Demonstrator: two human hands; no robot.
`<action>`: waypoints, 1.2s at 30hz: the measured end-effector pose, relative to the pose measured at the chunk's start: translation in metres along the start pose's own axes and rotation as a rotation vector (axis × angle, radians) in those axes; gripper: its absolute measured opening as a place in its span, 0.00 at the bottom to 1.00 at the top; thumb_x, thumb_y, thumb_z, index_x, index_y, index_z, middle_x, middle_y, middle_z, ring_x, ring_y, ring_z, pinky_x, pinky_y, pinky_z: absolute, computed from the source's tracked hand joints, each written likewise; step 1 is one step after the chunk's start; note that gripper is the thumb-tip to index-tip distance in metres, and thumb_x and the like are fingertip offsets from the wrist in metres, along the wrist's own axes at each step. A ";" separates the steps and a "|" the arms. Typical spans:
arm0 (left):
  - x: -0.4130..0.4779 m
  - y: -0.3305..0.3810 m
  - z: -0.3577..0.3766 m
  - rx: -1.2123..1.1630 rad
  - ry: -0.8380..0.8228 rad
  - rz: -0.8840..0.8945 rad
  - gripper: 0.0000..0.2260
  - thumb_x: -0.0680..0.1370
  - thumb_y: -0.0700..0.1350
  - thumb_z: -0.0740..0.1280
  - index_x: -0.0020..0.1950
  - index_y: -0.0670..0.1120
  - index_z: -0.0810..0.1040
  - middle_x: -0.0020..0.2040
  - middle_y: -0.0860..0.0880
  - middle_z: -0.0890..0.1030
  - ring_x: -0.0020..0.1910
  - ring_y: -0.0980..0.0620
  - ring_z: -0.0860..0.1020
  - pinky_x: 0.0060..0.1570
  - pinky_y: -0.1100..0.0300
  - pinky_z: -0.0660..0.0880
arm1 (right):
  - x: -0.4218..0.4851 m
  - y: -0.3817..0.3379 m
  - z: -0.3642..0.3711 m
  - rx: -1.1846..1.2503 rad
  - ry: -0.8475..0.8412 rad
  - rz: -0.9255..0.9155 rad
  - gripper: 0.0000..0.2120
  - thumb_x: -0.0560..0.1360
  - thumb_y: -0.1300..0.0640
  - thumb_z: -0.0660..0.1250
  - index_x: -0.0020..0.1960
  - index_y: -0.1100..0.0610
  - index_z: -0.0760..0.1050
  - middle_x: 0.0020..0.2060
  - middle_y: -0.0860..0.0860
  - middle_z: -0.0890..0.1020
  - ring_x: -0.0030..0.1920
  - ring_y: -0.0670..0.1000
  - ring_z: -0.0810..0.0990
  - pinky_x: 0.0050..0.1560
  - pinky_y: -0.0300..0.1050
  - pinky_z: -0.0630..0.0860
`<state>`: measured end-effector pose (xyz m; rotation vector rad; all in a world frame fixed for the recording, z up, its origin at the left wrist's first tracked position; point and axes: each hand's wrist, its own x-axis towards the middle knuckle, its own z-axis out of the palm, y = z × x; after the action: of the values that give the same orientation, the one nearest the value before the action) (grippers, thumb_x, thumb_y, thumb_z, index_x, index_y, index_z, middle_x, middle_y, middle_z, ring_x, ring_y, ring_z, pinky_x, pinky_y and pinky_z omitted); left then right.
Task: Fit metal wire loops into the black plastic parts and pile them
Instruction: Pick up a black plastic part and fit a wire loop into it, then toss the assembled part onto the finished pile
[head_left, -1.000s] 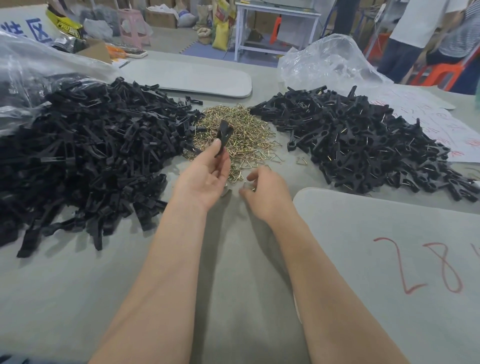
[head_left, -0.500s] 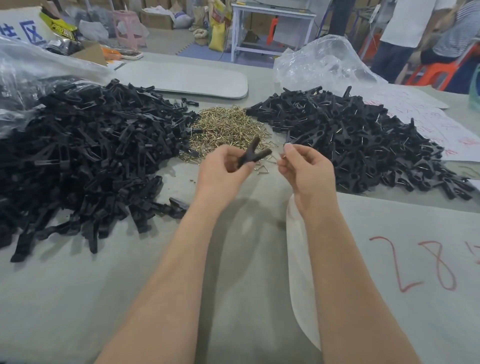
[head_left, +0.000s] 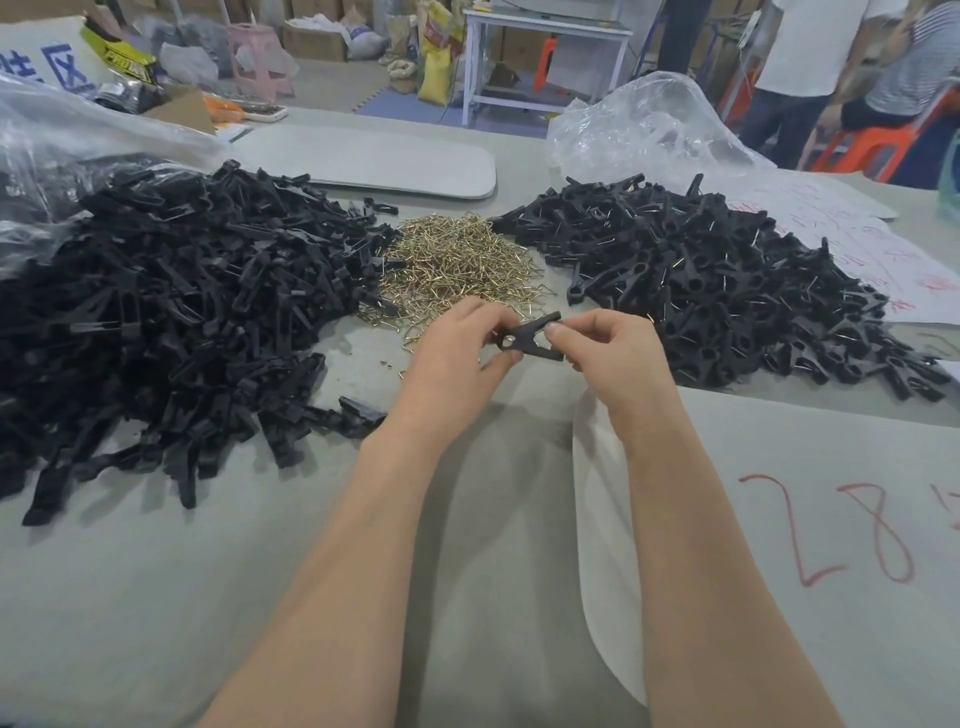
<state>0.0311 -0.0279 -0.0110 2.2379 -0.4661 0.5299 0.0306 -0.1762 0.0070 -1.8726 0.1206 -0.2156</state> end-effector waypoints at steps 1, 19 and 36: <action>0.000 0.000 -0.001 -0.005 -0.009 -0.004 0.09 0.73 0.38 0.72 0.53 0.43 0.80 0.47 0.53 0.75 0.44 0.55 0.71 0.50 0.58 0.73 | -0.001 0.000 0.000 0.026 -0.015 0.017 0.03 0.73 0.60 0.71 0.43 0.61 0.80 0.29 0.49 0.76 0.27 0.41 0.70 0.35 0.33 0.69; -0.001 0.014 -0.019 -0.280 -0.081 -0.033 0.12 0.71 0.41 0.74 0.52 0.50 0.79 0.54 0.54 0.74 0.56 0.59 0.72 0.60 0.70 0.66 | -0.006 0.000 0.003 0.641 -0.589 0.339 0.20 0.64 0.42 0.64 0.37 0.58 0.85 0.32 0.53 0.84 0.32 0.47 0.84 0.33 0.37 0.80; -0.001 0.009 -0.012 -0.302 -0.096 -0.139 0.09 0.74 0.41 0.72 0.51 0.52 0.79 0.45 0.58 0.81 0.48 0.61 0.77 0.57 0.62 0.72 | -0.003 -0.001 0.000 0.426 -0.369 0.293 0.25 0.70 0.37 0.65 0.50 0.58 0.79 0.36 0.53 0.84 0.33 0.47 0.82 0.34 0.38 0.79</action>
<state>0.0232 -0.0241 0.0012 1.9925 -0.4066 0.2606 0.0281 -0.1756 0.0075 -1.4208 0.0857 0.2870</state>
